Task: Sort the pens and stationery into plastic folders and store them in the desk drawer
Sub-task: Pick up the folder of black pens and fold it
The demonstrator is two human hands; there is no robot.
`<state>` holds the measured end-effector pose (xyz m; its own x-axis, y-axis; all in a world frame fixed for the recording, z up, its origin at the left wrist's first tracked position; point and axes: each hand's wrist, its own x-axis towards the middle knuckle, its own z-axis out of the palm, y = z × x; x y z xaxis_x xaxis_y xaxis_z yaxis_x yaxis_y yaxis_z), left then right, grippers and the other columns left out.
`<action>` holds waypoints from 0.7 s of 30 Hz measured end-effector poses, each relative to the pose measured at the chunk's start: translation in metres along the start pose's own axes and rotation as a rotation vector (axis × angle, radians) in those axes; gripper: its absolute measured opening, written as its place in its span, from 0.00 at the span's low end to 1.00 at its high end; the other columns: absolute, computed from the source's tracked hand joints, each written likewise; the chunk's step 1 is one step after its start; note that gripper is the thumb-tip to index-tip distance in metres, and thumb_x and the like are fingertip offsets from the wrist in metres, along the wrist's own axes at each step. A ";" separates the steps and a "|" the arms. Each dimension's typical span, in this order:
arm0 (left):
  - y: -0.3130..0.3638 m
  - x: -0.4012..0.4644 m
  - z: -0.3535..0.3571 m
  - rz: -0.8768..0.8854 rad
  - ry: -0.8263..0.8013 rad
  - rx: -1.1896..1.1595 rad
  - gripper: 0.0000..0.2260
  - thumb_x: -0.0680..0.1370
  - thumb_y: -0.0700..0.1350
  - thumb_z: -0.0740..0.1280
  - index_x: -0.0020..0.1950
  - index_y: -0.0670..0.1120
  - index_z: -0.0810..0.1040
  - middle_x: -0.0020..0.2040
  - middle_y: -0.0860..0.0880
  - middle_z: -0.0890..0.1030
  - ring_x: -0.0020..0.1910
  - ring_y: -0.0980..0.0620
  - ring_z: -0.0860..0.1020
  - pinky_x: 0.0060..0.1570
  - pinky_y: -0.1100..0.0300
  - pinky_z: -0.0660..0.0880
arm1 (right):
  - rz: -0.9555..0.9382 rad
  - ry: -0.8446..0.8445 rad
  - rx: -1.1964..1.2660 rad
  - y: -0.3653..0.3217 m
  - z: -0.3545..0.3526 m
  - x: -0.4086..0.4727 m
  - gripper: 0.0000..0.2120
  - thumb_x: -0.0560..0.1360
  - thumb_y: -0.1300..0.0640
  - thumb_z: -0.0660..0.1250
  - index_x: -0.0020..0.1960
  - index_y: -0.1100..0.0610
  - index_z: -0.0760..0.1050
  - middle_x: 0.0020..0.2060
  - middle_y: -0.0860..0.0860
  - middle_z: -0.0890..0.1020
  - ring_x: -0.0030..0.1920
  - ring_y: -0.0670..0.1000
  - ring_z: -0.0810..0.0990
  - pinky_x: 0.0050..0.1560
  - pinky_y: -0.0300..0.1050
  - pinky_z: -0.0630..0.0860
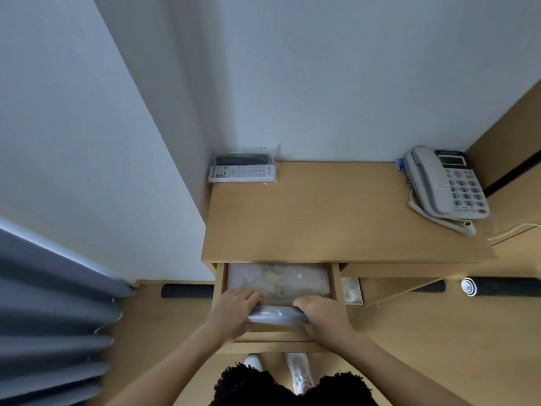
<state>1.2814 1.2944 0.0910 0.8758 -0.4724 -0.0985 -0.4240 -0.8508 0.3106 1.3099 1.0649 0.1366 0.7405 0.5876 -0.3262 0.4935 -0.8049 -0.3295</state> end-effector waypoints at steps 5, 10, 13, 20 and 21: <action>0.001 -0.001 0.000 -0.008 0.036 -0.018 0.29 0.53 0.51 0.78 0.46 0.57 0.66 0.38 0.60 0.77 0.35 0.62 0.76 0.34 0.70 0.73 | -0.047 0.036 0.000 0.005 0.001 -0.001 0.11 0.75 0.58 0.61 0.57 0.55 0.72 0.53 0.52 0.78 0.55 0.54 0.76 0.46 0.45 0.69; 0.004 -0.005 -0.013 0.013 0.105 -0.012 0.28 0.54 0.49 0.78 0.46 0.56 0.66 0.38 0.59 0.76 0.34 0.60 0.75 0.36 0.71 0.66 | -0.077 0.080 0.049 0.009 -0.001 -0.003 0.11 0.75 0.58 0.63 0.56 0.57 0.73 0.51 0.54 0.78 0.53 0.56 0.75 0.43 0.43 0.63; 0.005 -0.008 -0.023 -0.001 0.124 -0.002 0.29 0.52 0.48 0.79 0.45 0.55 0.66 0.36 0.59 0.76 0.32 0.59 0.74 0.33 0.70 0.67 | -0.077 0.064 0.047 0.009 -0.001 0.001 0.11 0.76 0.57 0.61 0.58 0.56 0.71 0.52 0.53 0.77 0.54 0.54 0.74 0.44 0.44 0.64; 0.015 -0.003 -0.013 -0.029 -0.018 0.001 0.30 0.52 0.55 0.80 0.44 0.56 0.65 0.36 0.61 0.74 0.32 0.62 0.72 0.31 0.72 0.65 | -0.049 -0.007 0.056 0.022 0.008 0.006 0.10 0.74 0.57 0.63 0.55 0.56 0.71 0.51 0.53 0.77 0.54 0.55 0.74 0.49 0.48 0.69; 0.015 -0.001 -0.011 -0.029 -0.026 0.007 0.29 0.52 0.55 0.79 0.44 0.56 0.65 0.36 0.61 0.74 0.32 0.62 0.72 0.31 0.72 0.65 | -0.048 -0.011 0.051 0.023 0.010 0.006 0.10 0.74 0.58 0.63 0.55 0.56 0.71 0.51 0.53 0.77 0.54 0.55 0.75 0.48 0.48 0.70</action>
<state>1.2762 1.2848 0.1058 0.8814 -0.4536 -0.1319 -0.4005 -0.8656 0.3007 1.3214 1.0505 0.1185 0.7110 0.6269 -0.3186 0.5045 -0.7703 -0.3899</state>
